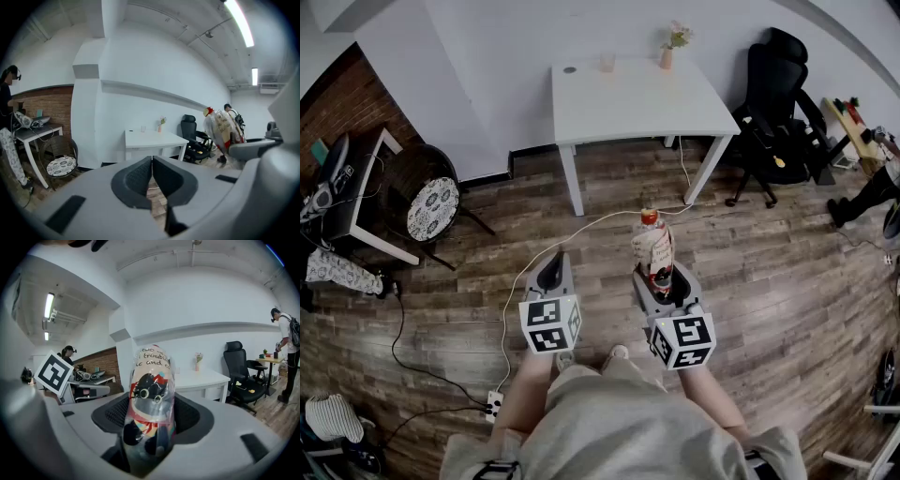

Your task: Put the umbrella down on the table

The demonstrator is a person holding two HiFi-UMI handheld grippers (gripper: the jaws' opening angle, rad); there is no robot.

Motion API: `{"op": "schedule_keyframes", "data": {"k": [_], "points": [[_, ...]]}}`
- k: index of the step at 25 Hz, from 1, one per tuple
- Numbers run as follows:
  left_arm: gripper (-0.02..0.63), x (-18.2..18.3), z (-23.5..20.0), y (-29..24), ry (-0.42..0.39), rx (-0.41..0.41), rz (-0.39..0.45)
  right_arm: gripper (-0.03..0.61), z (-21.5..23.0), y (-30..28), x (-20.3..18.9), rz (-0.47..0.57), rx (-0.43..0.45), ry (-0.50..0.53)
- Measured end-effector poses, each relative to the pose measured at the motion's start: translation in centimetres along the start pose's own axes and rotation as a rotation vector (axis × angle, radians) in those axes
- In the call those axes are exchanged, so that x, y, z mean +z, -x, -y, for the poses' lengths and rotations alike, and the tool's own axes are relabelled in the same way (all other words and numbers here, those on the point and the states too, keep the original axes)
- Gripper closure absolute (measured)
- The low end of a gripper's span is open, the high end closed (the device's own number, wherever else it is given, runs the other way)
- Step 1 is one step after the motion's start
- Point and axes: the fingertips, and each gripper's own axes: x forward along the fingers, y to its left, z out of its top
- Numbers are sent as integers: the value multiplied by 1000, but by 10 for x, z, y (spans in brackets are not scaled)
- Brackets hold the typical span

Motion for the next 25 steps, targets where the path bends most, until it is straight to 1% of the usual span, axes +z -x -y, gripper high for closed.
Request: {"op": "schedule_keyframes", "data": {"k": [4,8,13,17,22,25], "points": [[604,-14,7,36,-50,-39,2,305,-19,28,-9,2,-34,-17],[604,-26,-5,73,-85,-77,-6,307,-52,50,-19,6,-66,-26],[604,-39,-35,111,-69,-122,-12,307,-100,66,-31,2,-93,-37],[604,-39,-54,133,-65,-148,4,308,-133,74,-30,13,-104,-25],[604,-42,-71,152,-63,-168,15,310,-163,81,-29,27,-122,-19],[604,-43,-81,161,-65,-189,20,310,-177,81,-28,46,-126,-39]]}}
